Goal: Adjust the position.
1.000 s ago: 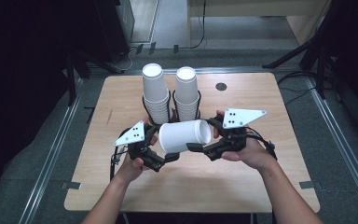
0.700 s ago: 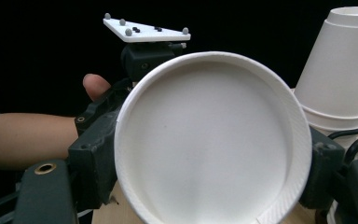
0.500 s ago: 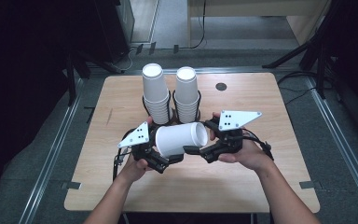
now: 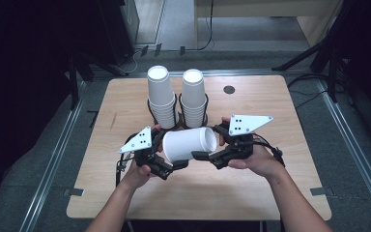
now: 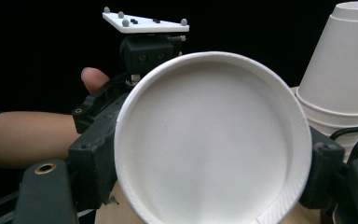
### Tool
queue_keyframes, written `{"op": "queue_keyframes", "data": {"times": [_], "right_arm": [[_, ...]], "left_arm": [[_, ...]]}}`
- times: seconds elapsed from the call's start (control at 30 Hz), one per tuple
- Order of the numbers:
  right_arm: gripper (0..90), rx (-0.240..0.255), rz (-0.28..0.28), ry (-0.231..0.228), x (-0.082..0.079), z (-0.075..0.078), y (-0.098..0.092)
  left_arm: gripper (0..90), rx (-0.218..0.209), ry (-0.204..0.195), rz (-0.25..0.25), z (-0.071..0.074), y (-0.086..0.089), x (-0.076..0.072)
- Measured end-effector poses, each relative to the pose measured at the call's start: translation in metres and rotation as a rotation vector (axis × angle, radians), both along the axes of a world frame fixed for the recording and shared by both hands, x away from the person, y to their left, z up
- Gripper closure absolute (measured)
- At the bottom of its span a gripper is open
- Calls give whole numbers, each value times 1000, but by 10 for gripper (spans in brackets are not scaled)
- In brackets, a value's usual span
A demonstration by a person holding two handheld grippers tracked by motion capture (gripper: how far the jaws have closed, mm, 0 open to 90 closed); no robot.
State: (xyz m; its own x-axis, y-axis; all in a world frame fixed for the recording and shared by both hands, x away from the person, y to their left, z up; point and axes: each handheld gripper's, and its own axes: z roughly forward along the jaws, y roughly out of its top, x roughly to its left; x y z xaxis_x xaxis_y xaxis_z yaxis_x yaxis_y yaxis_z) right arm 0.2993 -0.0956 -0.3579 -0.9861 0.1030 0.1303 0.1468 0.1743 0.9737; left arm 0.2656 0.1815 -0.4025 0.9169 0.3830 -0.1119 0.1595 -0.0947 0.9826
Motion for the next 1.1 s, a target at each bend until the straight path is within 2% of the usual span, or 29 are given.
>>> {"op": "queue_keyframes", "data": {"times": [0.53, 0.77, 1.1], "right_arm": [[232, -15, 29, 24, 2, -3, -6], [233, -10, 40, 26, 2, -2, -8], [226, -34, 54, 41, 5, -3, -10]], "left_arm": [[32, 42, -14, -19, 2, -1, -2], [40, 40, -20, -25, 4, 0, -3], [50, 48, -20, -33, 2, 0, -4]]}}
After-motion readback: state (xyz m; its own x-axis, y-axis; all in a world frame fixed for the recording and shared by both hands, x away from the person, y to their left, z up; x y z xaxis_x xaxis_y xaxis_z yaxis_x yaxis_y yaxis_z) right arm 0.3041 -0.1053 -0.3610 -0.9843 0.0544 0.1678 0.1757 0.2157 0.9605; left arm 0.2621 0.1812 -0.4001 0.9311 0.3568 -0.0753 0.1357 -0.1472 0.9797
